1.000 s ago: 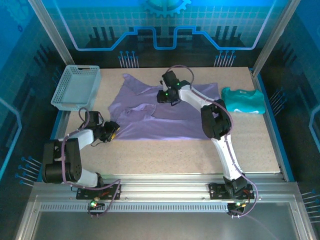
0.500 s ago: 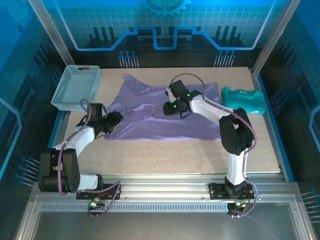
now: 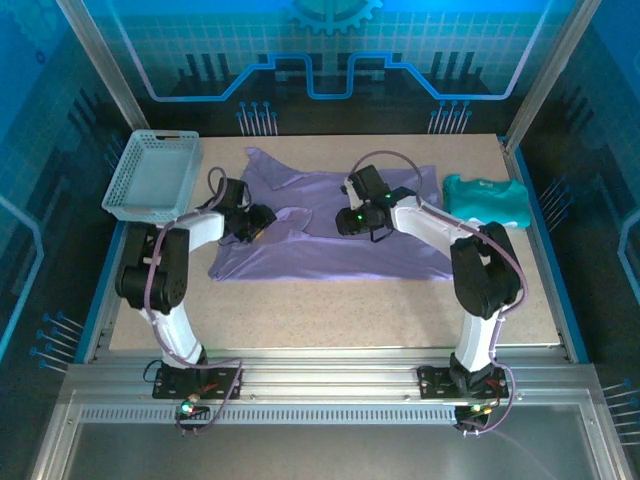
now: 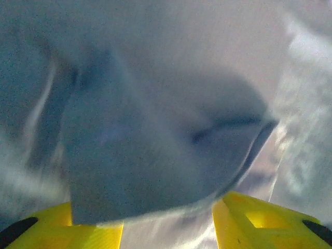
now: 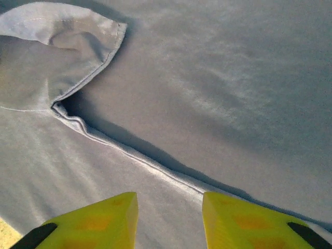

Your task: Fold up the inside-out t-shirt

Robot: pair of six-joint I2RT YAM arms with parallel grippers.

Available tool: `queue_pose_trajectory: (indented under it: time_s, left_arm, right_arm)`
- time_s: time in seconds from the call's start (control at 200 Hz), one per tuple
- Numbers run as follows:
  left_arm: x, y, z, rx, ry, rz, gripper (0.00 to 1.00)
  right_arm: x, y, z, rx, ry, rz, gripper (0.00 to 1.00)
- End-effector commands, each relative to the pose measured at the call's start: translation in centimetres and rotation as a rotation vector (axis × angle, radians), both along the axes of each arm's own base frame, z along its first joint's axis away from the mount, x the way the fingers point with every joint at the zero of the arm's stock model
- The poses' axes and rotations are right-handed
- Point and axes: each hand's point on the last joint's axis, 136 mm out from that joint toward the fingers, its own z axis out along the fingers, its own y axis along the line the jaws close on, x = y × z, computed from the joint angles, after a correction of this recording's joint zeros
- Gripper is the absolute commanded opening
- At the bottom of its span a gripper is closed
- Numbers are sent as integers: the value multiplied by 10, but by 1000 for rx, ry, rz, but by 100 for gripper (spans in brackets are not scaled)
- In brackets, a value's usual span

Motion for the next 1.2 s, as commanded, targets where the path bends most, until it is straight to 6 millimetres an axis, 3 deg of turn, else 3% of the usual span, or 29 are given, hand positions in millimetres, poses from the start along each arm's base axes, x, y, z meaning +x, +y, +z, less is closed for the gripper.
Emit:
queue_pose_trajectory:
  time_s: [0.0, 0.16, 0.275, 0.42, 0.565, 0.675, 0.835, 0.995, 1.09, 1.195]
  left_arm:
    - [54, 19, 22, 48, -100, 21, 48]
    - [103, 28, 26, -7, -123, 31, 48]
    - [102, 32, 40, -15, -147, 37, 49]
    - [45, 35, 57, -25, -164, 72, 51]
    - [-23, 32, 24, -48, -53, 71, 51]
    - [-57, 24, 5, -92, -1, 48, 51]
    - [-94, 22, -20, -83, 104, 10, 51]
    - [-138, 22, -35, -82, 167, 5, 51]
    - [-171, 23, -45, -78, 228, 11, 50]
    - [-201, 26, -39, -77, 228, 43, 50]
  right_arm:
    - [-5, -10, 18, 0, -41, -6, 38]
    - [-22, -31, 22, -48, -48, -36, 38]
    - [-43, -68, 17, -120, -17, -111, 40]
    - [-64, -128, 0, -134, 63, -271, 45]
    - [-65, -173, -31, -86, 224, -407, 46]
    - [-69, -199, -60, -148, 359, -448, 41]
    - [-92, -207, -86, -156, 507, -451, 33]
    - [-130, -208, -102, -171, 623, -443, 31]
    - [-151, -210, -102, -171, 639, -470, 31]
    - [-175, -208, -96, -149, 629, -522, 30]
